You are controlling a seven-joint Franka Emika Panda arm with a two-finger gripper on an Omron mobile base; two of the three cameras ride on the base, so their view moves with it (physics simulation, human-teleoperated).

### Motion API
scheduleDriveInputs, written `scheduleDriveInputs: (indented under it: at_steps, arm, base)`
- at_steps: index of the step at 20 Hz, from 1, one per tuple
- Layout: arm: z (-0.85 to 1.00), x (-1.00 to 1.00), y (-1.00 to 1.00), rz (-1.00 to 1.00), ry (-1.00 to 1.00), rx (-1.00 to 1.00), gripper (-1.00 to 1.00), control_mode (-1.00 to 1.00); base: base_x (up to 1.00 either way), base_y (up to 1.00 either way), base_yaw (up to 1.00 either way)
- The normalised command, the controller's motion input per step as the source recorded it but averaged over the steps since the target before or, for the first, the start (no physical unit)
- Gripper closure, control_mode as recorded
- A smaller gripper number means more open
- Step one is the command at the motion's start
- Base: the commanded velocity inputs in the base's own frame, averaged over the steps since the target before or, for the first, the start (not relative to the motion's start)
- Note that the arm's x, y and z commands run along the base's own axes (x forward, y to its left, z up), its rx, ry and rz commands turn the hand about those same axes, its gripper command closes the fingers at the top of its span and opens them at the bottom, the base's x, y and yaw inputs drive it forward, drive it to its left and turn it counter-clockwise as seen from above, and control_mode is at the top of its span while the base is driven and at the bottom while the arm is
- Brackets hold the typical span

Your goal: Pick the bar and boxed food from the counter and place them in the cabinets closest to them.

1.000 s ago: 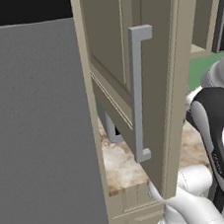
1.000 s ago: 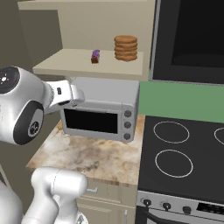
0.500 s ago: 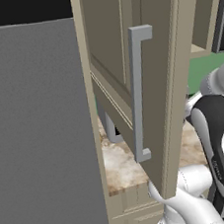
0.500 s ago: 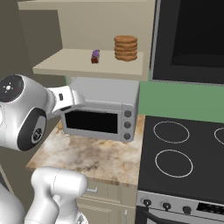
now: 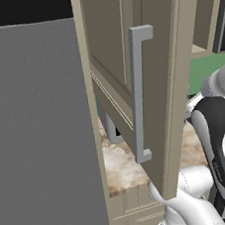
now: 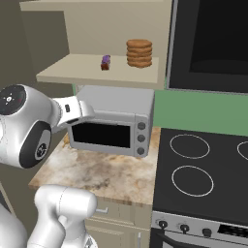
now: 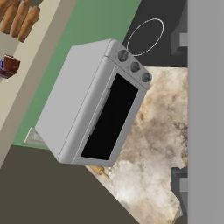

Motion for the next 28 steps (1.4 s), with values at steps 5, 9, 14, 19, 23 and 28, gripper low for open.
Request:
scheduleDriveInputs:
  at_steps: [5,9,14,19,23,28]
  arm:
    - [0.00,-0.05,0.00,0.00,0.00,0.00,-1.00,-1.00]
    - [0.00,-0.40,-0.03,0.00,0.00,0.00,-1.00,-1.00]
    - [0.00,-0.55,-0.05,0.00,0.00,0.00,-1.00,-1.00]
    - [0.00,-0.32,-0.02,0.00,0.00,0.00,-1.00,-1.00]
    - [0.00,0.00,0.00,0.00,0.00,0.00,-1.00,-1.00]
    - [0.00,0.00,0.00,0.00,0.00,0.00,-1.00,-1.00]
  base:
    - [0.00,0.00,0.00]
    - [0.00,0.00,0.00]
    - [0.00,0.00,0.00]
    - [0.00,0.00,0.00]
    - [0.00,0.00,0.00]
    - [0.00,0.00,0.00]
